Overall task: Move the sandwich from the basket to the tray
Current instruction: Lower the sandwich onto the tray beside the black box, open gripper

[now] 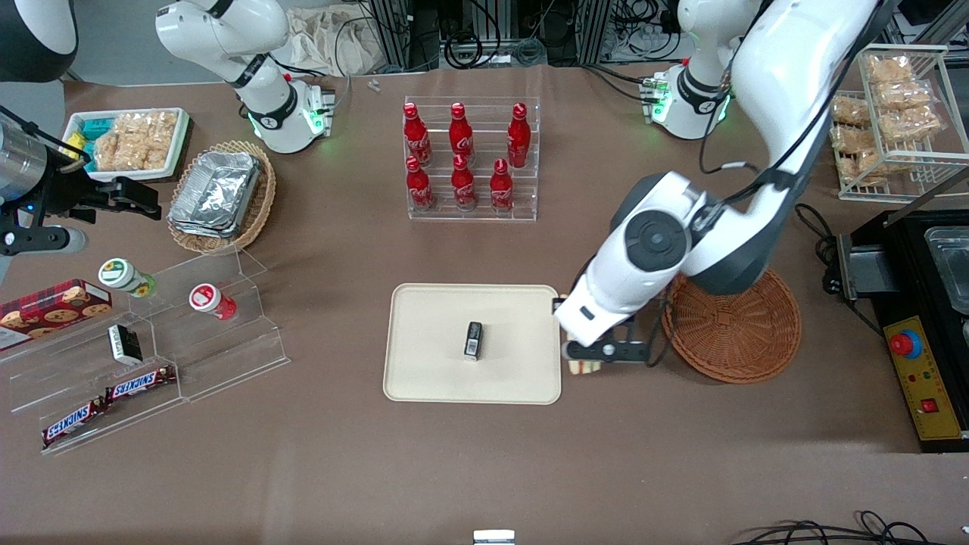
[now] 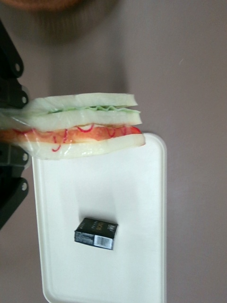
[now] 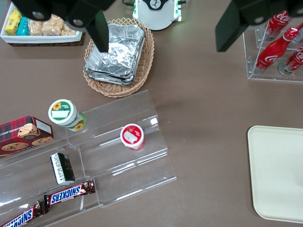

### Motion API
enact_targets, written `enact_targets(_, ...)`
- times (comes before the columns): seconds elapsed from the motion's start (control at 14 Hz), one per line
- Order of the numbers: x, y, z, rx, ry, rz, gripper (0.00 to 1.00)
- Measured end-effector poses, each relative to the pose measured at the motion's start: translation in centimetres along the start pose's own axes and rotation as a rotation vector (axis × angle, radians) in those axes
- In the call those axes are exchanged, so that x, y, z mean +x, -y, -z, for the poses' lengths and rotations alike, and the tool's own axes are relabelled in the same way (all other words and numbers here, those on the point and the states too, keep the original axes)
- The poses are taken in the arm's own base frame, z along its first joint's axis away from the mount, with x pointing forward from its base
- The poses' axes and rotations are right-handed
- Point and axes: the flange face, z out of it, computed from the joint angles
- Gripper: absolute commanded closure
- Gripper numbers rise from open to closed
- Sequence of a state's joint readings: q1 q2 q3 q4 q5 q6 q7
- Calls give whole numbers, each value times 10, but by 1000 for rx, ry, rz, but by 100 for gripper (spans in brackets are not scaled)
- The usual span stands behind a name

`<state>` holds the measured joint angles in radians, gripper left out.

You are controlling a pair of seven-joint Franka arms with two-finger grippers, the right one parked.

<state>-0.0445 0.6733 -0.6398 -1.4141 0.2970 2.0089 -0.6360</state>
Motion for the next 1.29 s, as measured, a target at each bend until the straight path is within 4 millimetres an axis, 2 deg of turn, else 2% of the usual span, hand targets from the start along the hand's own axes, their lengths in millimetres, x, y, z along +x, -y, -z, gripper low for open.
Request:
enact_targets(0.57, -9, -41, -132, 58, 3, -106, 97)
enact_targets(0.64, -9, -43, -143, 75, 2, -110, 90)
enact_targets(0.71, -9, -43, -149, 88, 0, -111, 70)
enact_targets(0.79, -7, -42, -151, 93, -6, -110, 29)
enact_targets(0.86, -4, -41, -148, 90, -15, -106, 1)
enact_targets(1.14, 10, -41, -129, 71, -58, -84, 0)
enact_targets(1.29, 18, -39, -110, 60, -90, -65, 0)
